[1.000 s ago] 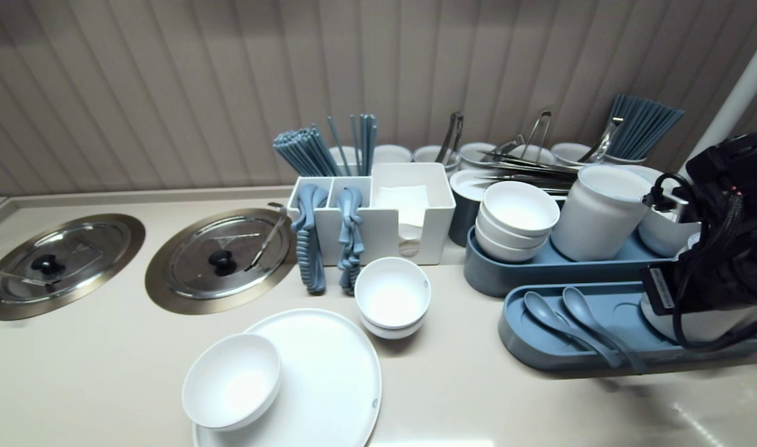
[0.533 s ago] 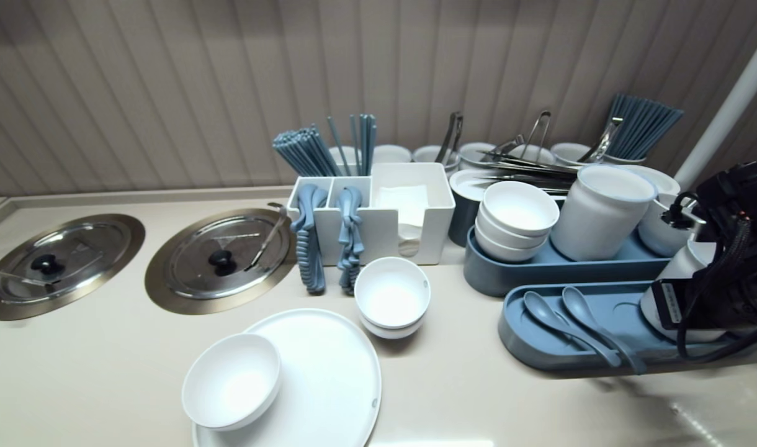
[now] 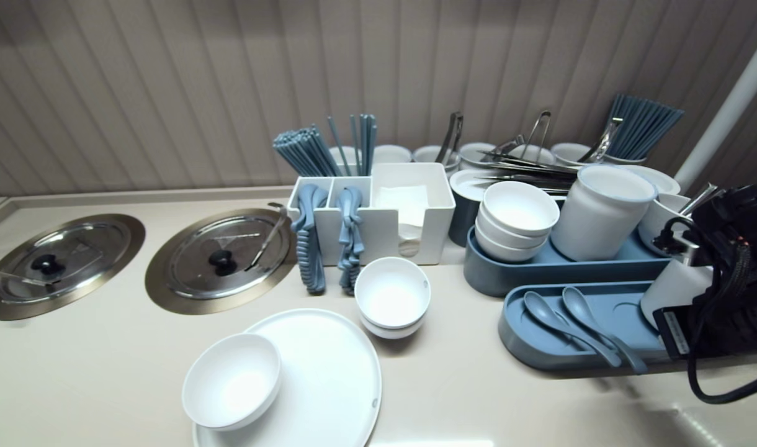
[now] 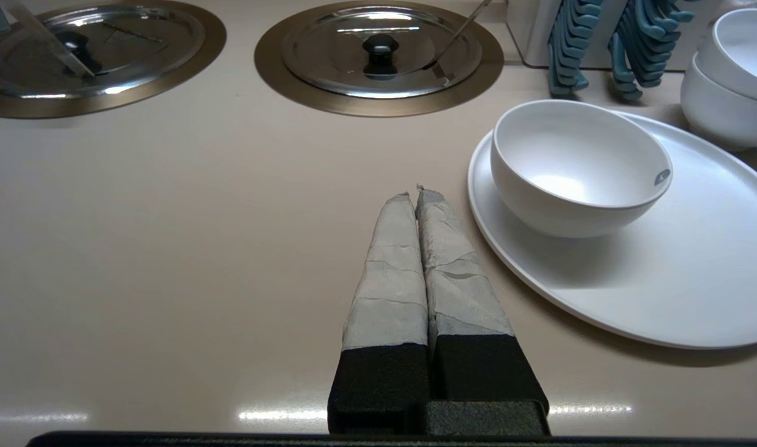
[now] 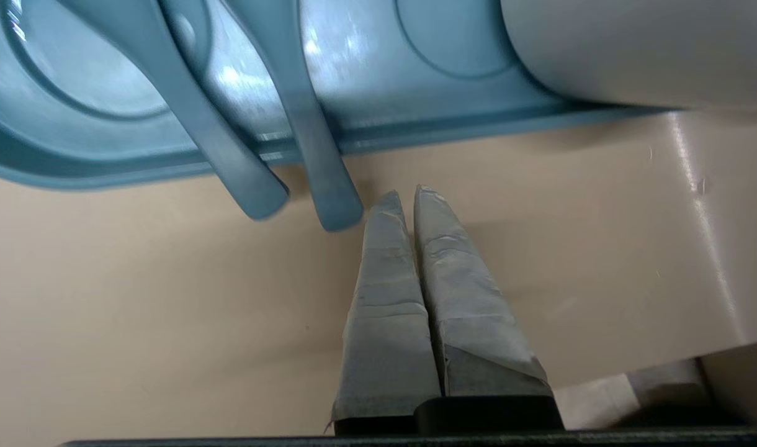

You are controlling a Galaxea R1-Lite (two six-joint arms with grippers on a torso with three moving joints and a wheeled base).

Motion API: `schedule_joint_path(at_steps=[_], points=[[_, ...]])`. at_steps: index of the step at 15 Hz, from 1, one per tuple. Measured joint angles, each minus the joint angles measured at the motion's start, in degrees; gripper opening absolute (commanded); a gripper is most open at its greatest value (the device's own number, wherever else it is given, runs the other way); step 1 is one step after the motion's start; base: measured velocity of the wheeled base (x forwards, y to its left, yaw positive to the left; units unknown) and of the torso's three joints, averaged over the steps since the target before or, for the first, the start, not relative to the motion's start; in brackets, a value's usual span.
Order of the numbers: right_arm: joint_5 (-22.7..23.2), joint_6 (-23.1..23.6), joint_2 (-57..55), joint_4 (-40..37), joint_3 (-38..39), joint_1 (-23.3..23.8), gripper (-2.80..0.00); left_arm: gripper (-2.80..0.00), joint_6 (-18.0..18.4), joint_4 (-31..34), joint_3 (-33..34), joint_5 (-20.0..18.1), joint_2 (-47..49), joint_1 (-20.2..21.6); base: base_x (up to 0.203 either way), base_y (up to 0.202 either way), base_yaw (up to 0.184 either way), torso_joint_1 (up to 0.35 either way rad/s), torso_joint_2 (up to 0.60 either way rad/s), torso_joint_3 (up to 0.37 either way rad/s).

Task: Pick the spoon and place it in the bowl

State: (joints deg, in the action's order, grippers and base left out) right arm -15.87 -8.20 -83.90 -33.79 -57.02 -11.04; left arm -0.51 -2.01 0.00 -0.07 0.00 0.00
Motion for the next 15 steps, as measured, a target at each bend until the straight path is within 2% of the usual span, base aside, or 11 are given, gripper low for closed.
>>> schedule_joint_path(at_steps=[3,4,9,15], points=[[0.1,1.2,-0.8,-1.6,1.3,-0.9,-2.8,-2.8,0.0,0.0,0.0,0.0,0.0,0.0,0.0,0.0,0.0,0.0,0.0,0.0],[0.0,1.3,-1.0,-1.7,1.8,-1.4,0.0,-2.8,0.0,0.0,0.0,0.0,0.0,0.0,0.0,0.0,0.0,0.0,0.0,0.0],[-0.1,1.4,-2.2,-1.7,3.0,-2.5,0.0,-2.8,0.0,0.0,0.0,0.0,0.0,0.0,0.0,0.0,0.0,0.0,0.0,0.0],[-0.1,3.8,-3.2,-1.7,4.3,-1.8,0.0,-2.8,0.0,0.0,0.0,0.0,0.0,0.0,0.0,0.0,0.0,0.0,0.0,0.0]])
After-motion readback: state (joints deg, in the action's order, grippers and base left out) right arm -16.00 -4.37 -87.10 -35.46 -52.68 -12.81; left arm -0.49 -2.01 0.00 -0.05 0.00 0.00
